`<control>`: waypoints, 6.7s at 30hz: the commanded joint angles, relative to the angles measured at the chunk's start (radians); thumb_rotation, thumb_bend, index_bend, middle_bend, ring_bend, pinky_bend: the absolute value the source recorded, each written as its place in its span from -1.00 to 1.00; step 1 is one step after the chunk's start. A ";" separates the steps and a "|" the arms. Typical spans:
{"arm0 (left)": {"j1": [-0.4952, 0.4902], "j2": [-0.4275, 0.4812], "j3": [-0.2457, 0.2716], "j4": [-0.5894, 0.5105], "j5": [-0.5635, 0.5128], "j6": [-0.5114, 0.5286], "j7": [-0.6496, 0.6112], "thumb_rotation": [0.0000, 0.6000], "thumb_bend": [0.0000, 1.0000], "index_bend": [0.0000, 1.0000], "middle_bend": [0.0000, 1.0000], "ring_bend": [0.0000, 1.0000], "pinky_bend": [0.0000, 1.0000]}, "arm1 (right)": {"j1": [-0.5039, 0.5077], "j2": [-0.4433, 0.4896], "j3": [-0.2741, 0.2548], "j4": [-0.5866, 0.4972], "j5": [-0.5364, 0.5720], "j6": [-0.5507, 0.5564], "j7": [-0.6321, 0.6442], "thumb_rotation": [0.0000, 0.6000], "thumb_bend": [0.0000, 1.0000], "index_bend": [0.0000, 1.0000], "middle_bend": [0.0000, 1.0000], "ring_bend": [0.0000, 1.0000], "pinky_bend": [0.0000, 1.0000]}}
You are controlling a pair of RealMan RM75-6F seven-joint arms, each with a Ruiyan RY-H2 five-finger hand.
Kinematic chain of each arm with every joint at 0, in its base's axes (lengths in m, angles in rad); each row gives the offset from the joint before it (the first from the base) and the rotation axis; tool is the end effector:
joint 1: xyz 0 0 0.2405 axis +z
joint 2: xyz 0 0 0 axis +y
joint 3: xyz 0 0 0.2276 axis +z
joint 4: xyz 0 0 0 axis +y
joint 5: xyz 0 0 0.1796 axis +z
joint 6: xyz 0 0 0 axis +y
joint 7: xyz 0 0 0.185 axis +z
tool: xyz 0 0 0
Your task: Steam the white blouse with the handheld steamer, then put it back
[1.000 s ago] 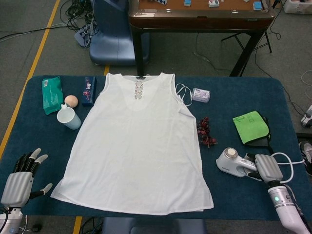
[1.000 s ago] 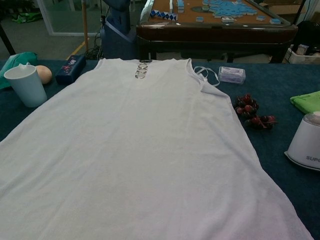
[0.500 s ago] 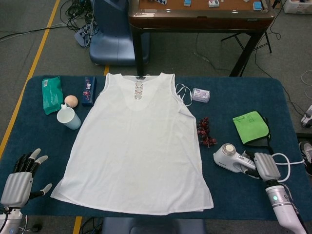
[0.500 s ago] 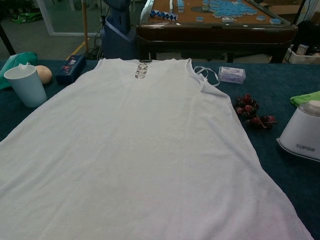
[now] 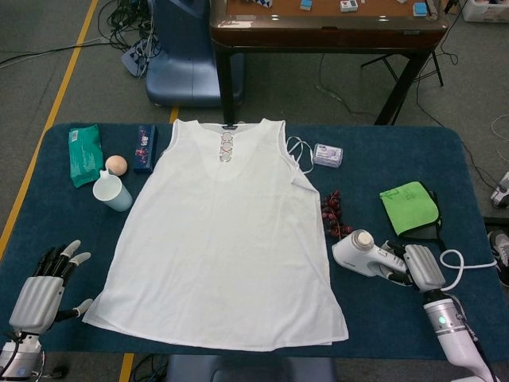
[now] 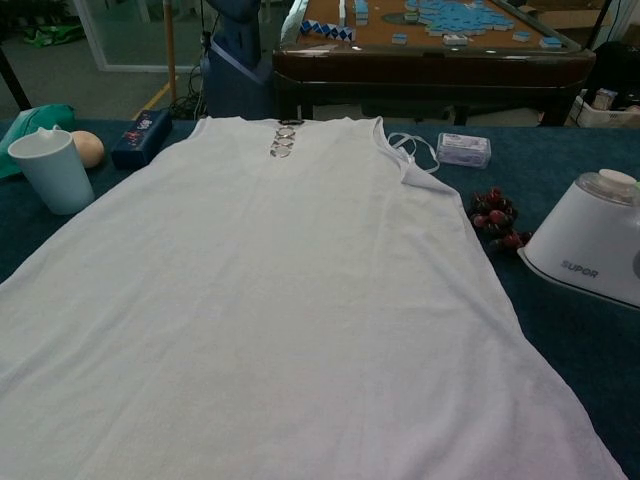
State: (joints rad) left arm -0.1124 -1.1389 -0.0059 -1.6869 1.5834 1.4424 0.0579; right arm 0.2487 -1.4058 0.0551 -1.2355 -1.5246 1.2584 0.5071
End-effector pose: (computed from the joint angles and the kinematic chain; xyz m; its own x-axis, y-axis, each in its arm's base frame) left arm -0.2448 0.2135 0.1428 0.3756 0.0796 0.9233 0.9228 -0.1246 -0.3647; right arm -0.2866 -0.2665 0.0842 0.0131 -0.1961 0.9805 -0.9978 -0.0668 0.0000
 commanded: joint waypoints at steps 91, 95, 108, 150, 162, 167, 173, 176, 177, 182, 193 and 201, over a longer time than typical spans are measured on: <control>-0.531 -0.076 0.185 0.015 0.130 -0.578 -0.079 1.00 -0.74 -0.70 -0.84 -0.88 -1.00 | 0.588 -0.493 -0.114 0.354 -0.242 -0.111 -0.129 1.00 0.36 0.58 0.79 0.83 0.62; -0.533 -0.072 0.187 0.006 0.130 -0.577 -0.069 1.00 -0.74 -0.70 -0.84 -0.88 -1.00 | 0.580 -0.475 -0.110 0.350 -0.229 -0.105 -0.134 1.00 0.36 0.58 0.79 0.83 0.62; -0.536 -0.070 0.191 -0.009 0.118 -0.583 -0.049 1.00 -0.74 -0.70 -0.84 -0.88 -1.00 | 0.536 -0.421 -0.112 0.395 -0.198 -0.086 -0.153 1.00 0.36 0.58 0.79 0.83 0.62; -0.529 -0.054 0.199 -0.032 0.109 -0.570 -0.021 1.00 -0.74 -0.70 -0.84 -0.88 -1.00 | 0.509 -0.423 -0.179 0.360 -0.279 -0.035 -0.154 1.00 0.36 0.58 0.80 0.84 0.62; -0.528 -0.050 0.201 -0.031 0.112 -0.567 -0.025 1.00 -0.74 -0.70 -0.84 -0.88 -1.00 | 0.516 -0.474 -0.135 0.495 -0.241 -0.035 -0.128 1.00 0.36 0.59 0.80 0.84 0.62; -0.529 -0.049 0.201 -0.030 0.111 -0.568 -0.025 1.00 -0.74 -0.70 -0.84 -0.88 -1.00 | 0.520 -0.472 -0.137 0.497 -0.240 -0.038 -0.124 1.00 0.36 0.59 0.80 0.84 0.62; -0.531 -0.051 0.199 -0.030 0.111 -0.571 -0.024 1.00 -0.74 -0.70 -0.84 -0.88 -1.00 | 0.514 -0.447 -0.167 0.447 -0.266 -0.021 -0.123 1.00 0.36 0.58 0.80 0.84 0.62; -0.532 -0.052 0.199 -0.030 0.111 -0.572 -0.024 1.00 -0.74 -0.70 -0.84 -0.88 -1.00 | 0.507 -0.426 -0.184 0.407 -0.281 -0.008 -0.129 1.00 0.36 0.59 0.80 0.84 0.62; -0.532 -0.052 0.199 -0.030 0.111 -0.572 -0.024 1.00 -0.74 -0.70 -0.84 -0.88 -1.00 | 0.505 -0.420 -0.189 0.395 -0.285 -0.003 -0.131 1.00 0.36 0.59 0.80 0.84 0.62; -0.532 -0.052 0.199 -0.030 0.111 -0.573 -0.022 1.00 -0.74 -0.70 -0.84 -0.88 -1.00 | 0.487 -0.380 -0.217 0.323 -0.308 0.021 -0.151 1.00 0.36 0.59 0.80 0.84 0.62; -0.528 -0.039 0.195 -0.038 0.106 -0.562 -0.015 1.00 -0.74 -0.70 -0.84 -0.88 -1.00 | 0.425 -0.261 -0.210 0.162 -0.316 0.140 -0.221 1.00 0.36 0.59 0.80 0.84 0.62; -0.514 -0.004 0.178 -0.051 0.079 -0.531 -0.009 1.00 -0.74 -0.70 -0.84 -0.88 -1.00 | 0.315 -0.097 -0.218 0.078 -0.254 0.208 -0.282 1.00 0.36 0.59 0.80 0.84 0.62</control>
State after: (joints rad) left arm -0.6279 -1.1450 0.1740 -1.7361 1.6646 0.9093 0.0480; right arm 0.5983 -1.5423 -0.1601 -1.1328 -1.8045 1.4458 0.2432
